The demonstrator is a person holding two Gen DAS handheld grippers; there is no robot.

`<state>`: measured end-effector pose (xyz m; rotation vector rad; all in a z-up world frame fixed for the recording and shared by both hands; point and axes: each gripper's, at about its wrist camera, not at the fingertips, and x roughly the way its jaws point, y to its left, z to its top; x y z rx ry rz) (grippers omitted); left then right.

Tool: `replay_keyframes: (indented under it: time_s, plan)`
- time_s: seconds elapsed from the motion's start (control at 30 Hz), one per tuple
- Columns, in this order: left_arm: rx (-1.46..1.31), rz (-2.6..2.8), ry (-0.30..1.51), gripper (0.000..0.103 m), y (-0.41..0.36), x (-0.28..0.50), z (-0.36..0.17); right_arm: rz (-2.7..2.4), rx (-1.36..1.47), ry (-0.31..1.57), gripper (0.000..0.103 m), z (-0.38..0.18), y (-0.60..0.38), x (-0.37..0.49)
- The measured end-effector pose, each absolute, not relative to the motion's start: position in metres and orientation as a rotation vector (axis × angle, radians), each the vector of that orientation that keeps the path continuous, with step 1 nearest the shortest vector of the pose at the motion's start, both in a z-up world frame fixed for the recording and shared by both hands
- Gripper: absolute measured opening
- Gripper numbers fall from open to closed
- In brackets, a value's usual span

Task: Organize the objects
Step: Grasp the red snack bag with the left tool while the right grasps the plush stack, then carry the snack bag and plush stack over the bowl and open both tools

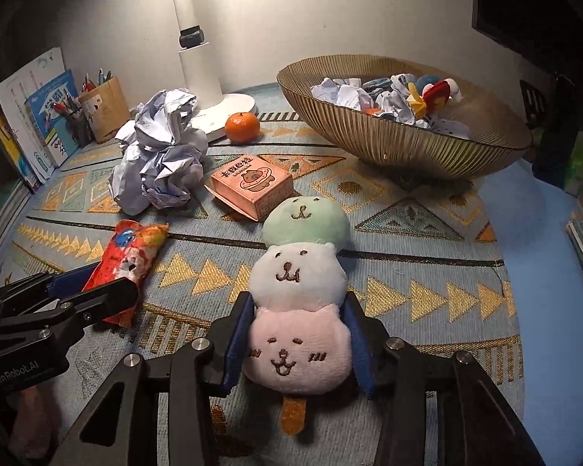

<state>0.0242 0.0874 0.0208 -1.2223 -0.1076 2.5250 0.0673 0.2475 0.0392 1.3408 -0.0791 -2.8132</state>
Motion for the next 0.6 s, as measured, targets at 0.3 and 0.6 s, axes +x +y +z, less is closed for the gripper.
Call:
replay_keyframes:
  time_s: [0.3,0.6]
  plan:
    - [-0.919,2.478,-0.138,0.023,0.112,0.036,0.079,-2.814,1.058,-0.267,0.043,0.104,0.276,0.103]
    - [-0.907,2.427,-0.076,0.047,0.121,0.002,0.108,-2.969,0.913,-0.358,0.043,0.156,0.338,0.081]
